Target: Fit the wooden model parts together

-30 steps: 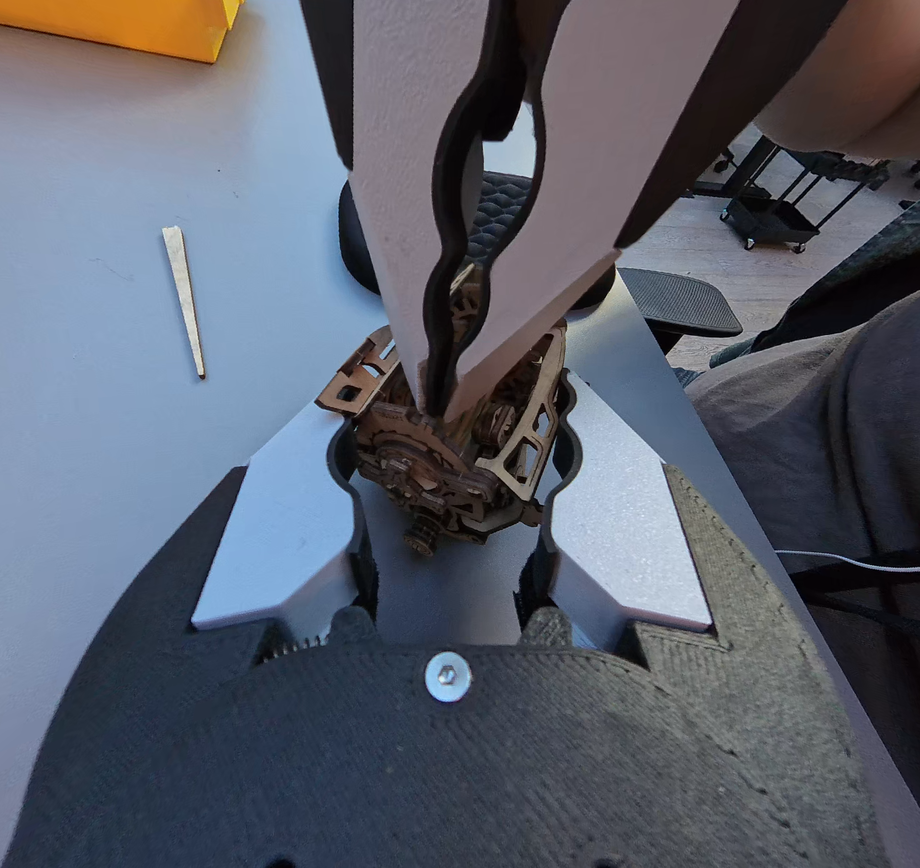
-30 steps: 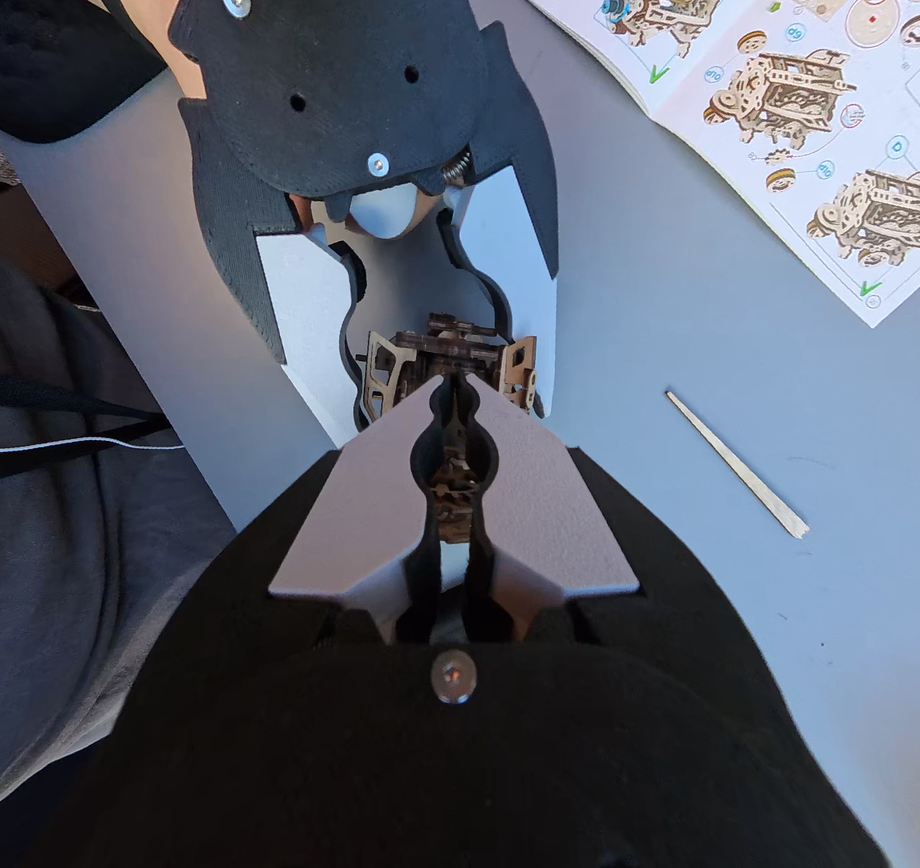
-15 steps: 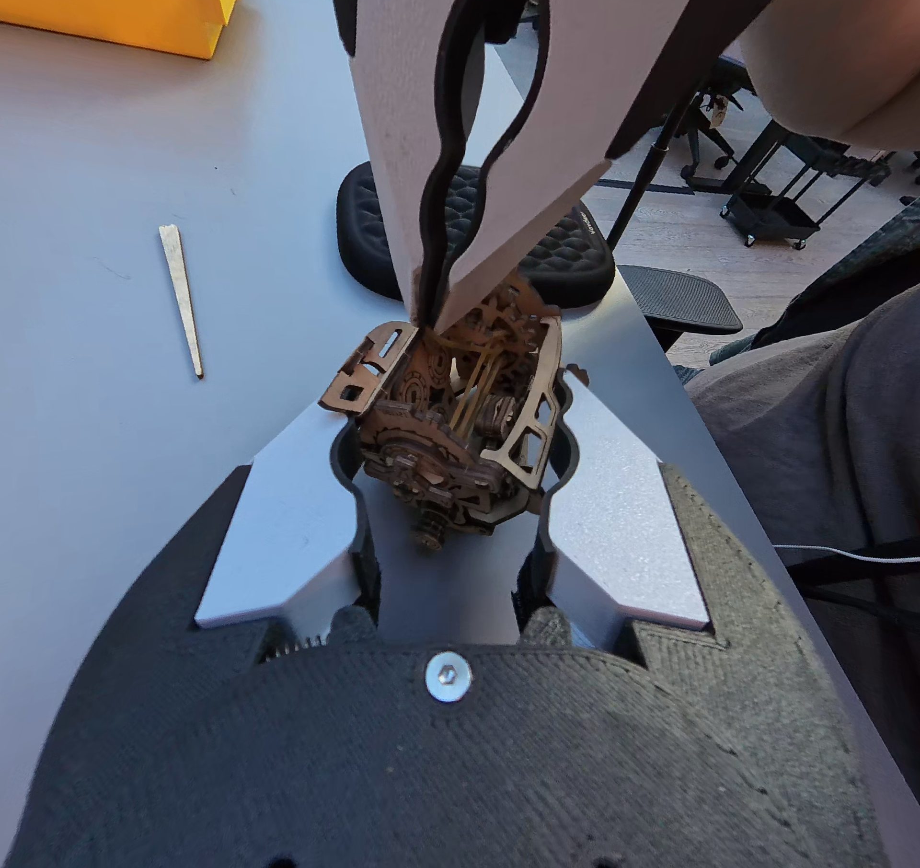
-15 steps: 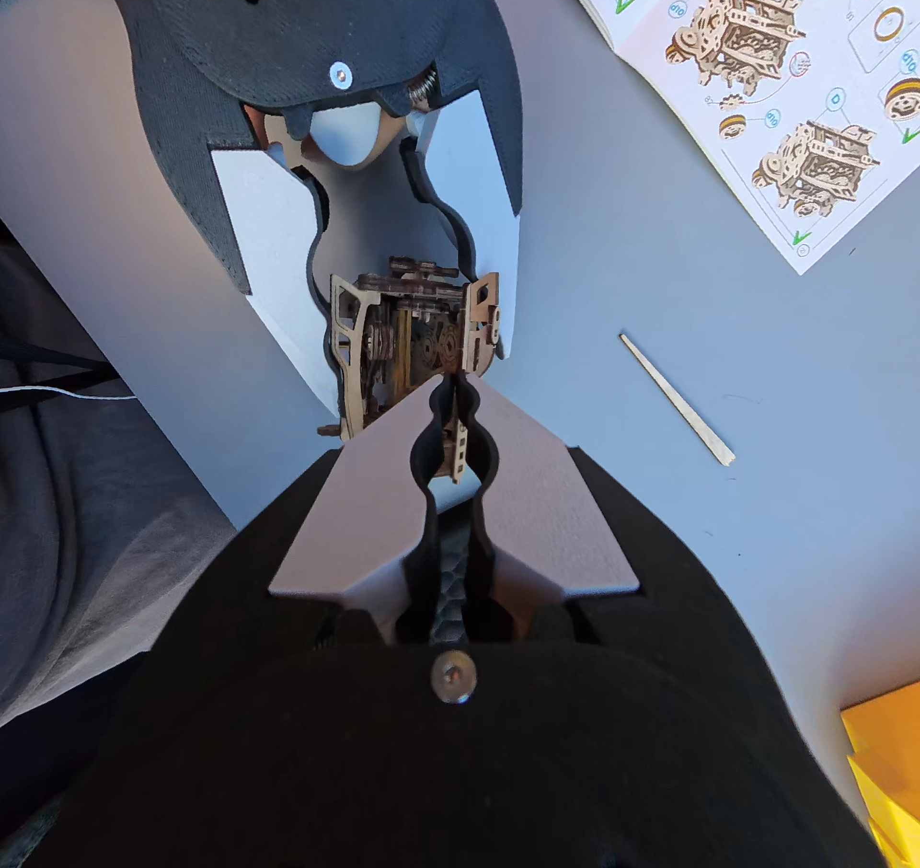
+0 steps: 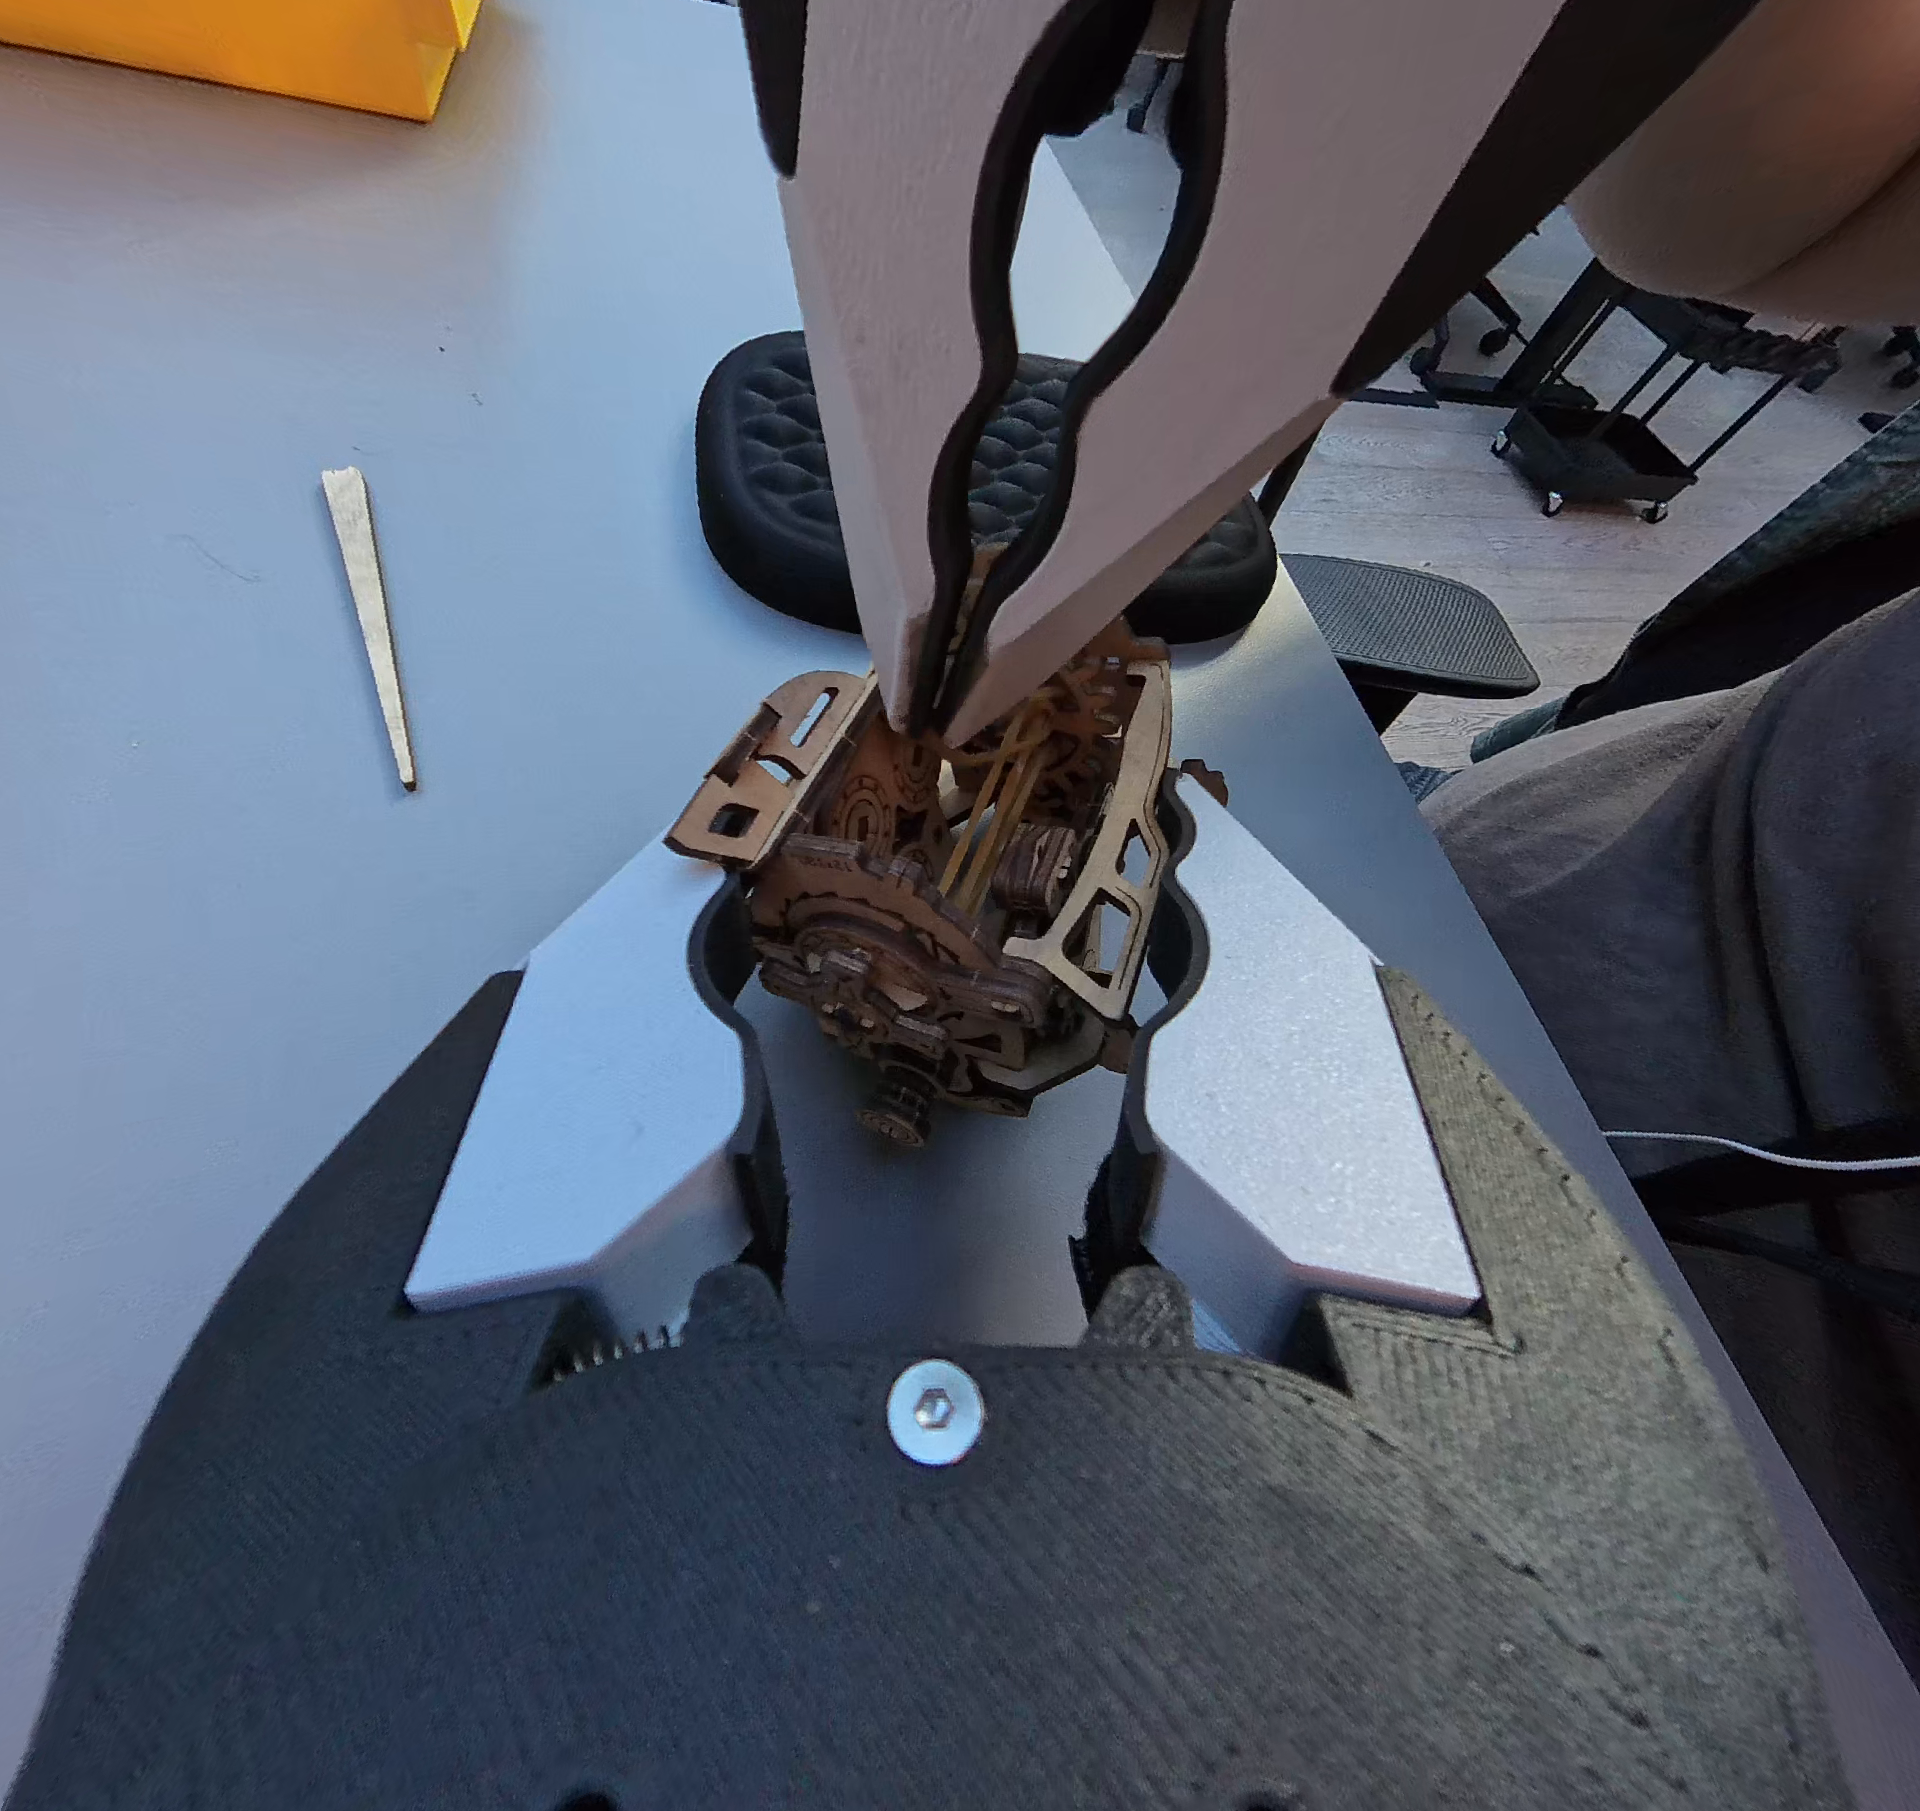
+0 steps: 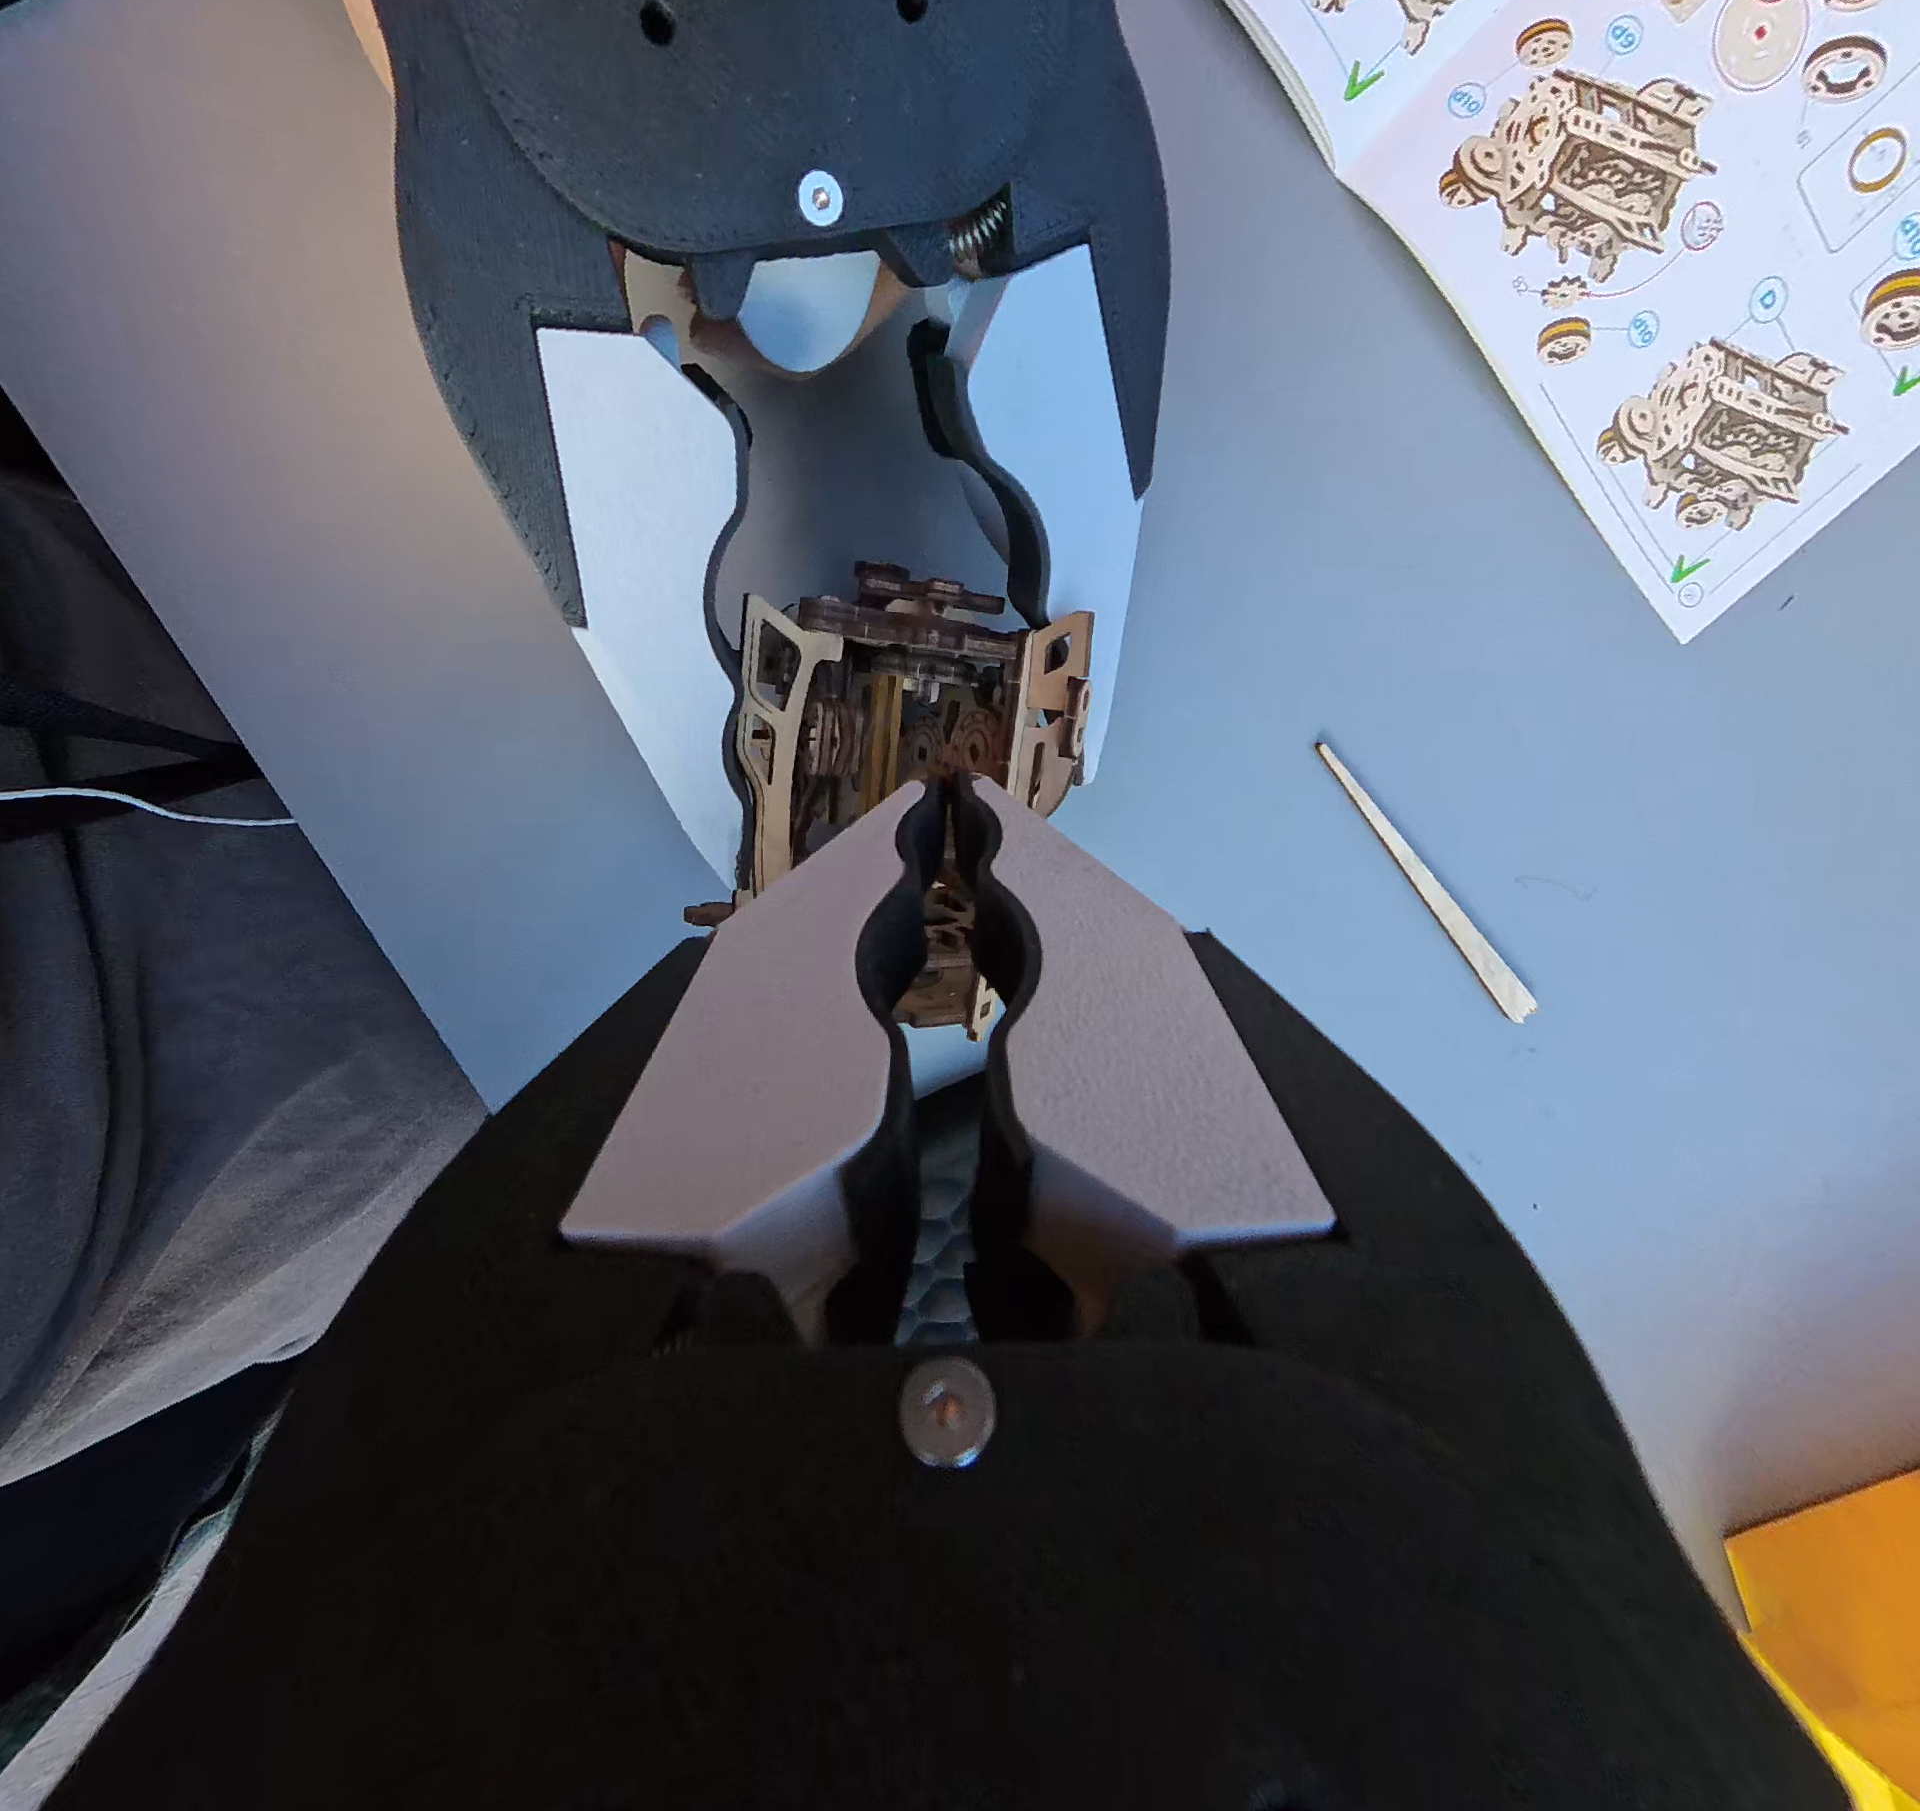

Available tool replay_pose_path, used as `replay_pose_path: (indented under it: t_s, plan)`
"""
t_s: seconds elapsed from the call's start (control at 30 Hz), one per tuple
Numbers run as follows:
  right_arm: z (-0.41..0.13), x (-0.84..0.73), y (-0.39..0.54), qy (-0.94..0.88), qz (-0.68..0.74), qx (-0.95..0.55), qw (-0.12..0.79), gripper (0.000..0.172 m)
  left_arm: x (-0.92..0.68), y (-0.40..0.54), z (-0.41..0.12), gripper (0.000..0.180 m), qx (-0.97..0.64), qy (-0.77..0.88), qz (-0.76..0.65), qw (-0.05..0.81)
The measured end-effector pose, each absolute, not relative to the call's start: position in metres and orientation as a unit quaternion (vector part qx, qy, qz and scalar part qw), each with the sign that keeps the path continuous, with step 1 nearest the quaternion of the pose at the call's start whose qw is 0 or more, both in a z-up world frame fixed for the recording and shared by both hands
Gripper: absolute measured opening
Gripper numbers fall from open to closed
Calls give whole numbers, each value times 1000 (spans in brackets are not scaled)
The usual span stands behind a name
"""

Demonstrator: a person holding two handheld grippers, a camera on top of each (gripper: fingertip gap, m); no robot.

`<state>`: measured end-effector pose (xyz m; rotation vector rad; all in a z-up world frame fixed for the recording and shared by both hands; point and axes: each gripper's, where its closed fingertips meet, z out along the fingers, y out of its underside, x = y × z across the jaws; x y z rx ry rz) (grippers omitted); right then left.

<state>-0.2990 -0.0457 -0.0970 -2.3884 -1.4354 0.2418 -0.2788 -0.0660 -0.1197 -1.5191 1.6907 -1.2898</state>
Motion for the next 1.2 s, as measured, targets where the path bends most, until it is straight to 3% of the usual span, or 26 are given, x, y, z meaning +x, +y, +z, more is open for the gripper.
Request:
replay_pose_path:
  t_s: [1.2]
  plan:
    - [-83, -267, -69, -446, 52, -868, 212, 15, -282, -68, -119, 78, -584, 600, -487, 248]
